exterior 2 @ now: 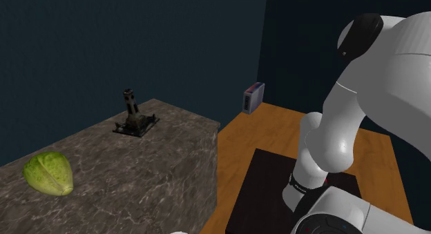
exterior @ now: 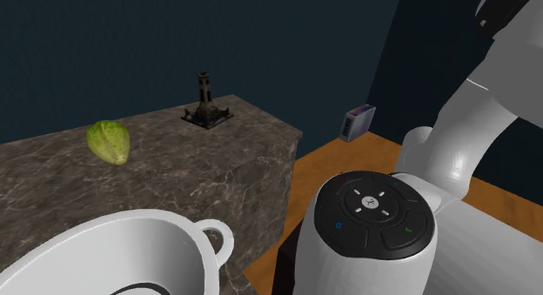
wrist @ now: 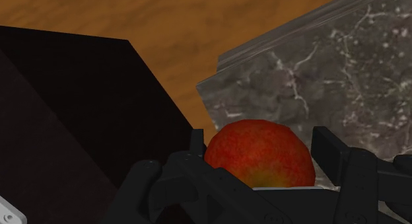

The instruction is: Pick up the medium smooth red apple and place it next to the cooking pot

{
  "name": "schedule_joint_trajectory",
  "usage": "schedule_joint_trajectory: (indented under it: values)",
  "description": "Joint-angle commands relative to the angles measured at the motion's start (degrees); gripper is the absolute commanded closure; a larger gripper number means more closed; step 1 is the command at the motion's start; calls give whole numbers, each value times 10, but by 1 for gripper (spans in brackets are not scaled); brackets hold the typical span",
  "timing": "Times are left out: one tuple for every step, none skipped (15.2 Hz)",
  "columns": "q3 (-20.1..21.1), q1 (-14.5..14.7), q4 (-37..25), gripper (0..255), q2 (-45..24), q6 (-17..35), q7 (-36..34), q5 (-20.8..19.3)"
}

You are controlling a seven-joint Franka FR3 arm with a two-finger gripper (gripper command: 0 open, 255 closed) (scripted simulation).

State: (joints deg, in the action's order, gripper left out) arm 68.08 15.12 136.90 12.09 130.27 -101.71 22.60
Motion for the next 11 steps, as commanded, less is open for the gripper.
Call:
schedule_joint_trajectory:
  values:
    - [0, 0, 0, 255, 0, 1, 0, 0]
    - [0, 0, 0, 255, 0, 1, 0, 0]
    - [0, 0, 0, 255, 0, 1, 0, 0]
    - [0, 0, 0, 255, 0, 1, 0, 0]
    - [0, 0, 0, 0, 0, 1, 0, 0]
    - [0, 0, 0, 0, 0, 1, 0, 0]
    - [0, 0, 0, 0, 0, 1, 0, 0]
    - [0, 0, 0, 0, 0, 1, 0, 0]
    - [0, 0, 0, 0, 0, 1, 0, 0]
    - [0, 0, 0, 0, 0, 1, 0, 0]
    - [-20, 13, -9, 0, 22, -25, 12, 15]
